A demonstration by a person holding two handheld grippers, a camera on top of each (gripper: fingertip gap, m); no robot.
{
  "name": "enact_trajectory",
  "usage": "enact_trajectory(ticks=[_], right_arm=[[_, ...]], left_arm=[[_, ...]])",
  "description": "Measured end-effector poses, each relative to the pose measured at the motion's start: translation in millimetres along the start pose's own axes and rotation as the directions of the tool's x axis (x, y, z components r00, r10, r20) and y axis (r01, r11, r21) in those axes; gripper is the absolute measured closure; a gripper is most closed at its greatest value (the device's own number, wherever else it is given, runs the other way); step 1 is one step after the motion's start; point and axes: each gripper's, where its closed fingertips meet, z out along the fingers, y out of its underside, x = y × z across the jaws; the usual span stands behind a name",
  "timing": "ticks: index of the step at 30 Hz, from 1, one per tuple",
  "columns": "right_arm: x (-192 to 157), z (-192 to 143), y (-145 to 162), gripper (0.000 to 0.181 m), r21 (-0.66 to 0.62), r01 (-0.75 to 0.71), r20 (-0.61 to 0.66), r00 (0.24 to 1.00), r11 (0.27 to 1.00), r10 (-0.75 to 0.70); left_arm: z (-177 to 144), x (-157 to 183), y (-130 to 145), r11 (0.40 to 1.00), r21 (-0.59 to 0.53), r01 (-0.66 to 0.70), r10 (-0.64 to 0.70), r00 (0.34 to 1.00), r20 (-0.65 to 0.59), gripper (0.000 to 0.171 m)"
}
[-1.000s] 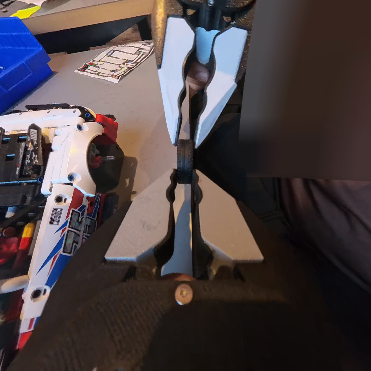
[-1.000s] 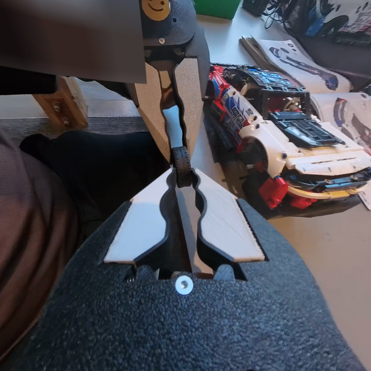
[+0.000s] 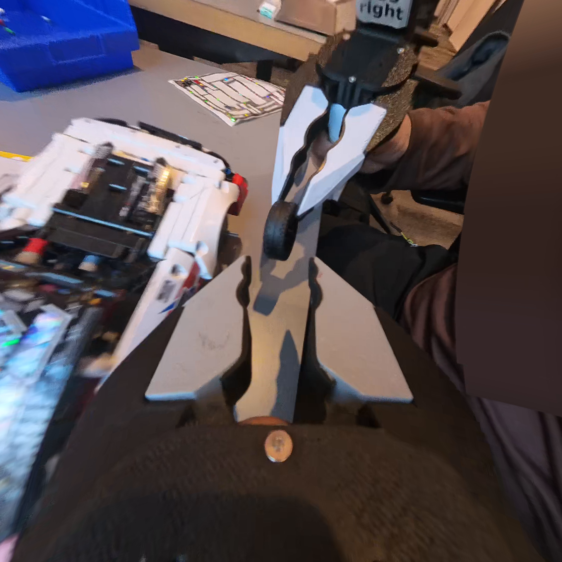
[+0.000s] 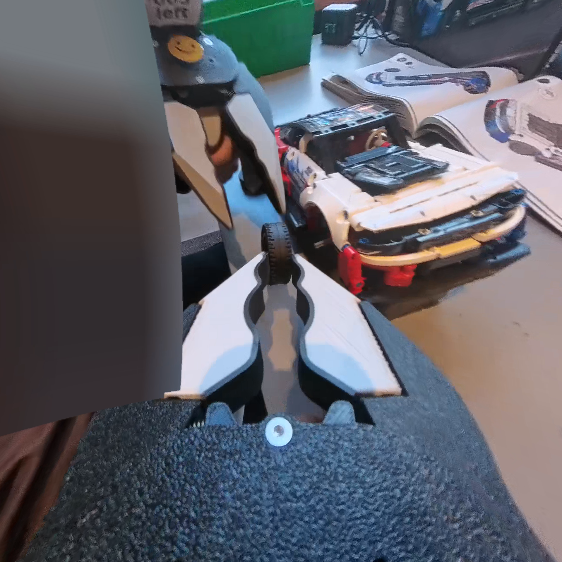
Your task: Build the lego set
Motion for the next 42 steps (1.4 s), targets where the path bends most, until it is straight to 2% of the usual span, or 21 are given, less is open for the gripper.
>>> enact_trajectory(ticks=[1,3,6,8,9,11,14,16,17,19,21,22,23,25,27,28,31,33,34,38,42], right_arm=[[3.9,-2.2,-0.8,0.172,0.009,-0.016,-0.007,1.0,1.0,0.016],[10.7,-4.5,-1.6,0.172,0.022,-0.026,-0.027,0.999,0.999,0.026],[12.2,-0.6,-3.5,0.172,0.035,-0.025,-0.021,0.999,0.999,0.026],[12.9,4.8,-3.1,0.172,0.039,-0.034,-0.014,0.999,0.999,0.034],[13.8,7.1,-2.4,0.172,0.04,-0.035,-0.014,0.999,0.999,0.035],[16.9,9.6,-1.3,0.172,0.045,-0.043,-0.012,0.999,0.998,0.043],[19.4,8.4,-6.8,0.171,0.082,-0.083,0.017,0.997,0.993,0.081],[18.1,6.2,-12.1,0.171,0.102,-0.095,0.041,0.995,0.99,0.091],[17.1,4.9,-14.6,0.171,0.11,-0.098,0.051,0.994,0.989,0.092],[14.9,2.4,-18.0,0.171,0.121,-0.103,0.073,0.993,0.987,0.094],[11.5,0.6,-20.4,0.172,0.131,-0.125,0.111,0.988,0.984,0.111],[9.6,0.4,-20.8,0.172,0.131,-0.149,0.137,0.982,0.98,0.13],[7.0,0.3,-21.6,0.172,0.132,-0.178,0.172,0.973,0.975,0.154],[0.4,0.0,-23.2,0.171,0.122,-0.24,0.244,0.948,0.963,0.205],[-2.3,0.4,-22.6,0.171,0.093,-0.274,0.27,0.932,0.957,0.241],[-2.1,0.7,-20.7,0.171,0.074,-0.281,0.267,0.93,0.957,0.253],[-4.7,-1.1,-15.7,0.171,0.033,-0.342,0.284,0.904,0.939,0.319],[-9.3,-4.3,-15.9,0.171,0.033,-0.384,0.32,0.879,0.923,0.354],[-10.6,-5.2,-16.4,0.171,0.037,-0.401,0.331,0.869,0.915,0.367],[-16.9,-2.8,-15.6,0.171,0.015,-0.484,0.383,0.811,0.875,0.442],[-19.1,0.2,-11.1,0.17,0.005,-0.5,0.38,0.802,0.866,0.461]], left_arm=[[-12.2,-6.6,-6.9,1.0,0.003,-0.007,0.007,1.0,0.029,0.136],[-39.7,-23.6,-27.3,0.999,0.005,-0.032,0.032,0.996,0.08,0.131],[-62.5,-51.3,-52.7,0.993,-0.113,-0.038,0.041,0.999,0.032,0.086],[-63.8,-71.2,-62.0,0.981,-0.181,-0.075,0.064,0.996,-0.064,0.077],[-61.6,-88.3,-64.4,0.976,-0.204,-0.075,0.062,0.996,-0.069,0.074],[-55.3,-110.3,-63.3,0.969,-0.245,-0.039,0.009,0.993,-0.121,0.064],[-47.4,-119.6,-59.6,0.96,-0.279,0.023,-0.072,0.984,-0.166,0.065],[-49.1,-121.4,-62.5,0.962,-0.271,0.026,-0.045,0.997,-0.065,0.073],[-53.2,-111.5,-68.9,0.975,-0.222,0.019,-0.027,0.999,-0.032,0.082],[-66.0,-80.3,-73.6,0.992,-0.125,-0.004,0.008,1.0,0.03,0.117],[-68.6,-35.0,-61.8,0.994,-0.057,-0.091,0.094,0.994,0.047,0.129],[-64.3,-19.2,-50.6,0.987,-0.059,-0.15,0.155,0.984,0.089,0.132],[-56.7,-10.1,-40.9,0.974,-0.054,-0.219,0.225,0.96,0.164,0.126],[-32.5,6.3,-22.7,0.921,-0.03,-0.388,0.379,0.877,0.297,0.116],[-11.1,5.6,-1.3,0.831,-0.15,-0.536,0.544,0.726,0.421,0.105],[-3.3,7.7,0.7,0.779,-0.183,-0.599,0.607,0.65,0.458,0.1],[5.9,12.2,-12.6,0.651,-0.235,-0.721,0.702,0.457,0.546,0.106],[10.7,10.9,-15.5,0.59,-0.284,-0.756,0.75,0.384,0.538,0.114],[13.5,10.4,-15.1,0.582,-0.294,-0.758,0.76,0.379,0.528,0.115],[15.2,12.3,-16.7,0.611,-0.248,-0.752,0.743,0.436,0.507,0.13],[15.9,13.1,-10.8,0.648,-0.21,-0.732,0.72,0.498,0.483,0.131]])
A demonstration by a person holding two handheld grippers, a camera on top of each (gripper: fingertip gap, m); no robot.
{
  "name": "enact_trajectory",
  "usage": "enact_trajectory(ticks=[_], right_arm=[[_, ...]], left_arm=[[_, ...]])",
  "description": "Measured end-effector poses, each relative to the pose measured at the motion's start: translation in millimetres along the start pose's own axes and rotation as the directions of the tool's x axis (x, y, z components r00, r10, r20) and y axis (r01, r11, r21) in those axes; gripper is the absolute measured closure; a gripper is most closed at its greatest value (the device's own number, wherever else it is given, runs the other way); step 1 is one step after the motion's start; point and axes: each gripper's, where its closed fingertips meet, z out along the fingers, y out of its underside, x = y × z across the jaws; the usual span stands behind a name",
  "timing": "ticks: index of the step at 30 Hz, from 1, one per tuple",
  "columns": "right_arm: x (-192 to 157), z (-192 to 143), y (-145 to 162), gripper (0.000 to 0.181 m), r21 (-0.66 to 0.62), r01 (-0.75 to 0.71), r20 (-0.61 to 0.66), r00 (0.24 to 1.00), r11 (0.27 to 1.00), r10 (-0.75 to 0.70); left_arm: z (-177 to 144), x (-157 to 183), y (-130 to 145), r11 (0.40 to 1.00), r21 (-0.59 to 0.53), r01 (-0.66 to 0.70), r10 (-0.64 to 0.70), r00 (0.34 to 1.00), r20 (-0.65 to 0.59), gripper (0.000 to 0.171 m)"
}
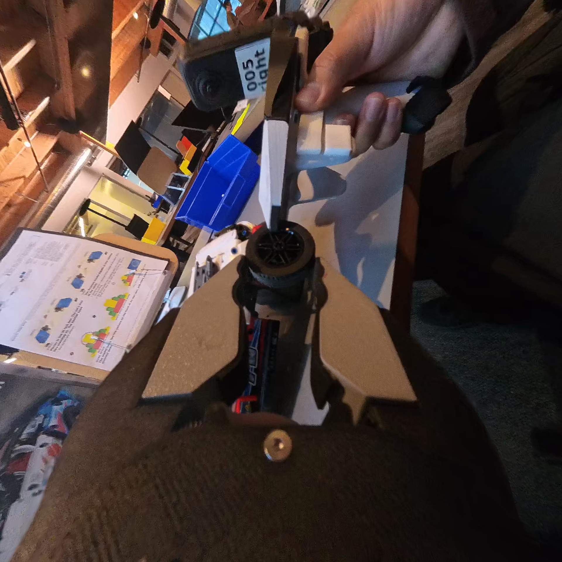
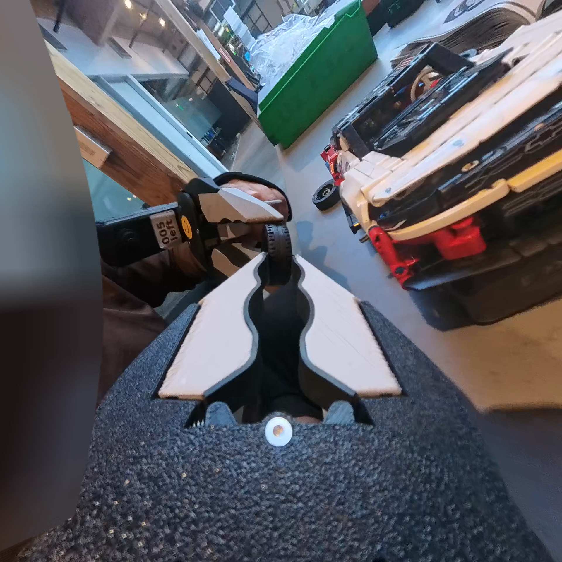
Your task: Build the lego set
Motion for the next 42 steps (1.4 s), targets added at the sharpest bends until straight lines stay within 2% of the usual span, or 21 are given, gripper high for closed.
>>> enact_trajectory(ticks=[3,5,7,8,10,12,14,21,24,30,33,35,39,40,42], right_arm=[[6.8,-1.3,3.7,0.169,-0.05,0.169,-0.106,0.979,0.984,-0.174],[13.3,-7.4,4.4,0.161,-0.138,0.386,-0.224,0.885,0.912,-0.408],[16.0,-13.3,6.1,0.145,-0.266,0.582,-0.295,0.71,0.768,-0.64],[16.0,-14.5,7.7,0.138,-0.336,0.66,-0.303,0.6,0.672,-0.74],[17.2,-16.0,7.8,0.137,-0.469,0.758,-0.3,0.346,0.453,-0.889],[19.5,-14.6,8.1,0.136,-0.565,0.777,-0.256,0.156,0.278,-0.954],[20.7,-11.0,9.5,0.133,-0.607,0.778,-0.2,0.05,0.164,-0.979],[24.8,-1.5,13.6,0.143,-0.656,0.752,-0.055,-0.124,-0.058,-0.991],[28.7,-0.3,12.4,0.145,-0.669,0.738,-0.054,-0.161,-0.084,-0.986],[29.7,-0.1,17.6,0.145,-0.664,0.747,-0.118,-0.14,-0.027,-0.983],[21.9,-9.9,20.0,0.145,-0.649,0.761,-0.181,-0.133,0.016,-0.974],[25.4,-34.0,19.3,0.145,-0.671,0.739,-0.226,-0.128,0.059,-0.966],[72.4,-110.2,9.8,0.145,-0.777,0.604,-0.317,-0.129,0.179,-0.94],[84.6,-123.9,9.3,0.145,-0.807,0.564,-0.306,-0.151,0.172,-0.94],[104.2,-144.7,3.6,0.145,-0.874,0.473,-0.258,-0.256,0.112,-0.931]], left_arm=[[3.9,3.8,6.0,0.998,-0.008,0.068,-0.068,0.998,0.007,0.131],[6.0,2.8,9.9,0.993,-0.01,0.117,-0.116,0.993,0.024,0.131],[7.5,5.2,10.7,0.994,0.012,0.106,-0.106,0.994,0.015,0.131],[9.1,7.8,12.4,0.998,0.012,0.067,-0.067,0.998,0.006,0.131],[12.3,8.8,15.6,1.0,0.006,0.013,-0.013,1.0,-0.001,0.131],[13.3,10.2,12.4,0.998,0.041,-0.046,0.046,0.999,-0.02,0.131],[14.2,9.8,11.8,0.993,0.059,-0.099,0.101,0.995,-0.027,0.132],[16.0,12.0,10.3,0.959,0.111,-0.26,0.266,0.963,-0.039,0.131],[17.9,12.3,12.3,0.958,0.111,-0.266,0.272,0.962,-0.042,0.131],[19.7,16.7,18.0,0.98,0.069,-0.184,0.187,0.982,-0.038,0.132],[14.4,16.3,13.9,0.993,0.052,-0.102,0.103,0.995,-0.01,0.132],[1.0,9.4,15.8,0.999,0.009,-0.031,0.031,0.999,0.021,0.121],[-46.7,-24.9,38.8,0.975,-0.072,0.209,-0.197,0.969,0.148,0.107],[-60.3,-34.0,48.1,0.957,-0.082,0.28,-0.261,0.948,0.184,0.105],[-86.1,-50.1,72.1,0.918,-0.108,0.381,-0.342,0.901,0.267,0.107]])
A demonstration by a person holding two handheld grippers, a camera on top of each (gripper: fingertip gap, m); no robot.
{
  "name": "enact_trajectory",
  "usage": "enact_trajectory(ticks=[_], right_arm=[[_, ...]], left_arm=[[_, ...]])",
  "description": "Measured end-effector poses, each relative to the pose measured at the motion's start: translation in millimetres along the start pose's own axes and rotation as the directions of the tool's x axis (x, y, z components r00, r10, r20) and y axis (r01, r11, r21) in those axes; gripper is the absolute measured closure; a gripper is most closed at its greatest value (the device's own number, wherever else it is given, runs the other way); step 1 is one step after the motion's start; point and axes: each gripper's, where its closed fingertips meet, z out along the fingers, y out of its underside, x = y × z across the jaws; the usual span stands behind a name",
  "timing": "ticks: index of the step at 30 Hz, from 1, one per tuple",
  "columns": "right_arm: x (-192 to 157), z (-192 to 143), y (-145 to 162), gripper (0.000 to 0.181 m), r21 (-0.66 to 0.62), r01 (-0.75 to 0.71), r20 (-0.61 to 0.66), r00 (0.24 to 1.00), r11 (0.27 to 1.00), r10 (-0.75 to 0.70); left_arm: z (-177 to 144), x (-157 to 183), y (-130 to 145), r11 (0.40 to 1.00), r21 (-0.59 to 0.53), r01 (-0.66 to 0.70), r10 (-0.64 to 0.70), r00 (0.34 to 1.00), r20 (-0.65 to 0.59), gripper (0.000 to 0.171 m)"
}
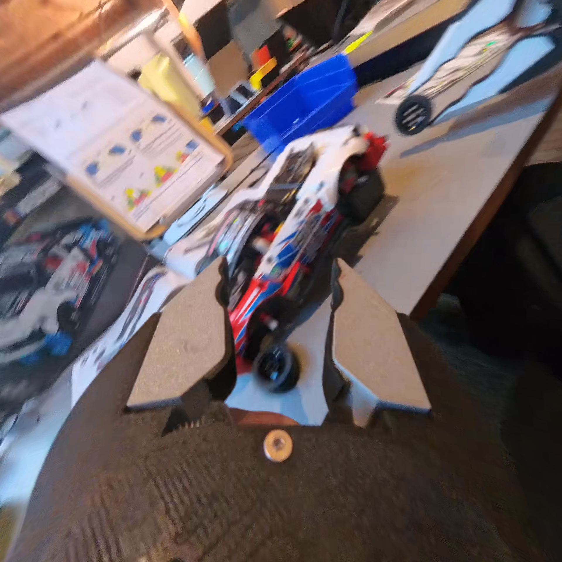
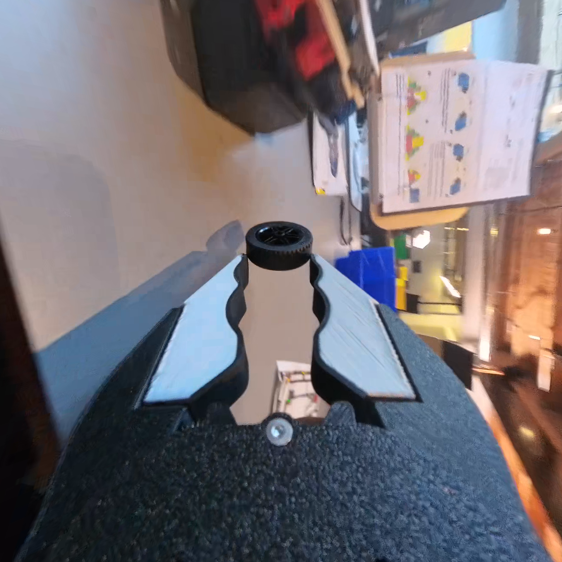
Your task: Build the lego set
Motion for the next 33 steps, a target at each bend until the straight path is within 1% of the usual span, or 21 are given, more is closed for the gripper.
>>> enact_trajectory(ticks=[2,3,5,6,9,11,12,13,14,15,16,17,18,20,21,23,25,27,28,30,33], right_arm=[[1.4,11.7,21.9,0.145,-0.096,0.085,-0.036,0.995,0.992,-0.089],[0.5,16.1,27.5,0.145,-0.131,0.135,-0.041,0.989,0.982,-0.142],[-2.9,20.5,24.7,0.144,-0.135,0.215,-0.041,0.974,0.967,-0.223],[-4.1,20.5,20.0,0.144,-0.113,0.205,-0.026,0.977,0.972,-0.209],[-1.3,14.2,16.3,0.14,-0.066,-0.019,0.096,0.995,0.998,0.025],[4.0,4.1,8.3,0.126,-0.02,-0.206,0.187,0.96,0.978,0.206],[7.8,-3.0,-6.8,0.122,0.046,-0.319,0.25,0.921,0.947,0.298],[9.6,-10.4,-26.5,0.126,0.106,-0.443,0.351,0.854,0.89,0.383],[10.5,-15.0,-45.1,0.137,0.12,-0.57,0.47,0.754,0.813,0.46],[12.4,-13.1,-58.5,0.147,0.078,-0.687,0.563,0.629,0.722,0.537],[11.2,-9.5,-71.7,0.137,0.016,-0.775,0.649,0.488,0.631,0.583],[6.1,-5.5,-83.0,0.123,-0.044,-0.817,0.714,0.376,0.574,0.59],[1.9,6.2,-84.6,0.12,-0.081,-0.818,0.709,0.354,0.57,0.609],[-5.5,31.8,-79.5,0.102,-0.05,-0.756,0.64,0.478,0.653,0.602],[-9.3,41.1,-78.8,0.097,-0.045,-0.729,0.62,0.516,0.684,0.591],[-17.1,46.0,-89.8,0.087,-0.057,-0.726,0.661,0.487,0.685,0.571],[-12.8,47.8,-100.0,0.094,-0.018,-0.748,0.674,0.48,0.663,0.561],[-9.3,51.2,-99.6,0.097,0.0,-0.741,0.661,0.504,0.671,0.556],[-6.6,50.9,-100.4,0.101,0.01,-0.749,0.663,0.501,0.663,0.556],[-2.3,47.3,-104.3,0.106,0.014,-0.777,0.691,0.463,0.629,0.556],[-0.8,47.3,-105.6,0.107,0.013,-0.79,0.706,0.442,0.613,0.554]], left_arm=[[-11.4,-25.8,31.9,0.988,-0.14,0.069,-0.058,0.995,0.084,0.102],[-15.5,-33.3,48.5,0.966,-0.226,0.124,-0.1,0.989,0.113,0.094],[-19.2,-30.2,70.7,0.913,-0.343,0.221,-0.202,0.975,0.09,0.08],[-18.7,-28.0,73.7,0.905,-0.349,0.245,-0.235,0.969,0.07,0.08],[-19.3,-41.3,84.8,0.905,-0.315,0.286,-0.274,0.958,0.082,0.085],[-25.4,-45.6,97.1,0.887,-0.329,0.325,-0.317,0.945,0.078,0.085],[-28.6,-46.0,101.1,0.882,-0.326,0.342,-0.336,0.939,0.077,0.085],[-31.1,-45.3,103.2,0.879,-0.318,0.356,-0.351,0.933,0.076,0.085],[-33.2,-45.8,103.5,0.875,-0.313,0.368,-0.36,0.929,0.085,0.087],[-34.7,-46.5,100.3,0.875,-0.308,0.374,-0.361,0.927,0.098,0.088],[-34.9,-45.6,93.0,0.883,-0.298,0.362,-0.349,0.932,0.097,0.087],[-34.4,-46.6,84.9,0.894,-0.289,0.342,-0.325,0.94,0.107,0.086],[-32.3,-48.1,75.9,0.904,-0.282,0.322,-0.3,0.946,0.119,0.084],[-19.7,-38.2,49.0,0.915,-0.263,0.306,-0.296,0.952,0.078,0.075],[-9.7,-27.9,32.0,0.923,-0.25,0.293,-0.292,0.956,0.043,0.075],[16.2,-3.2,-1.9,0.955,-0.21,0.209,-0.214,0.977,-0.001,0.075],[46.0,13.9,-25.6,0.98,-0.193,0.046,-0.039,0.998,0.04,0.077],[73.4,22.4,-41.3,0.97,-0.2,-0.137,0.158,0.983,0.089,0.09],[84.8,27.3,-46.2,0.957,-0.203,-0.206,0.228,0.969,0.091,0.091],[100.9,35.2,-44.3,0.925,-0.243,-0.292,0.314,0.948,0.058,0.107],[109.3,29.6,-28.7,0.874,-0.312,-0.373,0.404,0.914,0.037,0.13]])
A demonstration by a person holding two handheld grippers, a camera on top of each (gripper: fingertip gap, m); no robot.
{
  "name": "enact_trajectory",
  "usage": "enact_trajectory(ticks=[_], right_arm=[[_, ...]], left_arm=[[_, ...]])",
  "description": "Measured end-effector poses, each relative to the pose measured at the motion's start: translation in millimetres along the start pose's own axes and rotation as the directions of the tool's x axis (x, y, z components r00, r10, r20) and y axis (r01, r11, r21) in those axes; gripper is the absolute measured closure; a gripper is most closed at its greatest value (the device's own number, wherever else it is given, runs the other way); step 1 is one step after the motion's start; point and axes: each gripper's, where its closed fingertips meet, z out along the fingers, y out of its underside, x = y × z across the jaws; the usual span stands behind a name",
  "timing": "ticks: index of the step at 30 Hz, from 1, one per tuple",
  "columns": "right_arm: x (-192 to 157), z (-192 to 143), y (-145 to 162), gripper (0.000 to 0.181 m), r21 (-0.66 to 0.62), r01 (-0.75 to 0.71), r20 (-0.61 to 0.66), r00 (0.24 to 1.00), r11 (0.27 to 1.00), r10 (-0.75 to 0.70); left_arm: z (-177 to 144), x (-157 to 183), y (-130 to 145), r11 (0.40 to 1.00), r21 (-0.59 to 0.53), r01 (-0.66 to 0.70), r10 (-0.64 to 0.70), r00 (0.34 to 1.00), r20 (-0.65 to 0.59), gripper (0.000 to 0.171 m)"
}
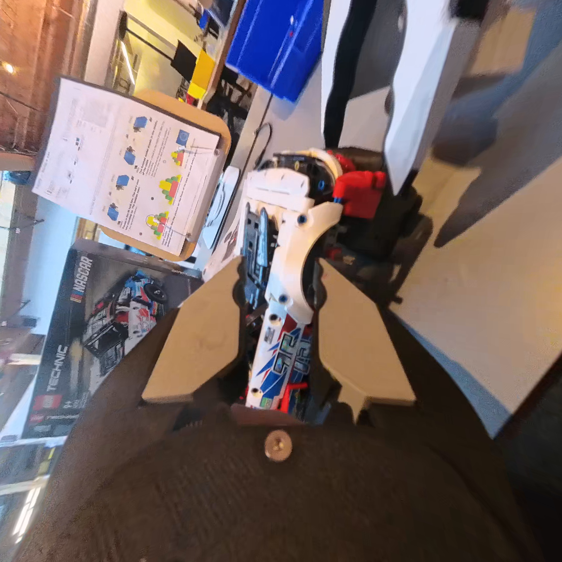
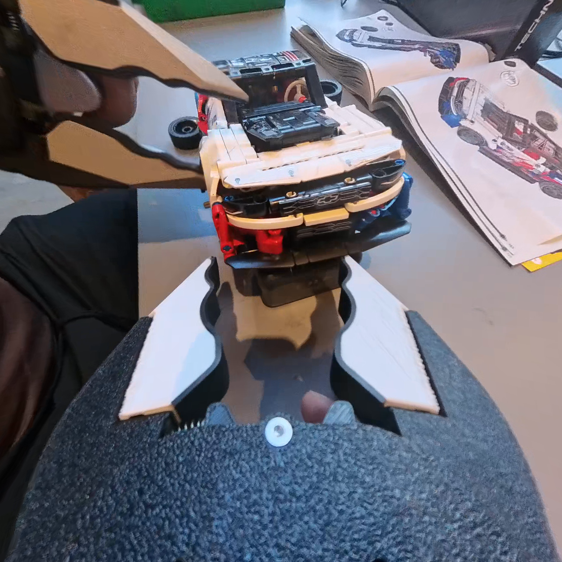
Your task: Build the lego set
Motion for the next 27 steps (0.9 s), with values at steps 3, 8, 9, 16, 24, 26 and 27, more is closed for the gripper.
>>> enact_trajectory(ticks=[3,8,9,16,24,26,27], right_arm=[[0.9,1.3,0.1,0.108,0.019,0.025,-0.008,1.0,1.0,-0.025],[-1.0,6.3,-4.2,0.106,0.031,0.03,-0.004,1.0,0.999,-0.03],[-0.8,7.4,-4.8,0.107,0.031,0.034,-0.009,0.999,0.999,-0.034],[-1.7,9.1,-22.6,0.112,0.072,0.067,-0.049,0.997,0.995,-0.064],[1.4,29.0,-15.9,0.104,-0.001,0.131,-0.076,0.989,0.991,-0.13],[9.0,34.6,-6.5,0.095,-0.068,0.169,-0.113,0.978,0.983,-0.175],[16.5,36.5,0.3,0.089,-0.119,0.197,-0.145,0.966,0.973,-0.213]], left_arm=[[0.1,0.7,9.1,0.999,-0.02,-0.049,0.049,0.999,-0.015,0.143],[2.2,0.2,14.8,0.981,-0.044,-0.189,0.189,0.982,-0.006,0.154],[2.2,-1.2,15.5,0.98,-0.042,-0.195,0.195,0.981,-0.002,0.155],[-4.9,-24.2,14.4,0.985,0.028,-0.171,0.164,0.972,0.166,0.163],[-7.4,-33.4,12.5,0.988,0.084,-0.132,0.104,0.955,0.279,0.165],[-6.6,-31.0,12.6,0.987,0.08,-0.137,0.108,0.951,0.289,0.165],[-6.7,-29.8,12.8,0.988,0.082,-0.134,0.105,0.951,0.289,0.165]])
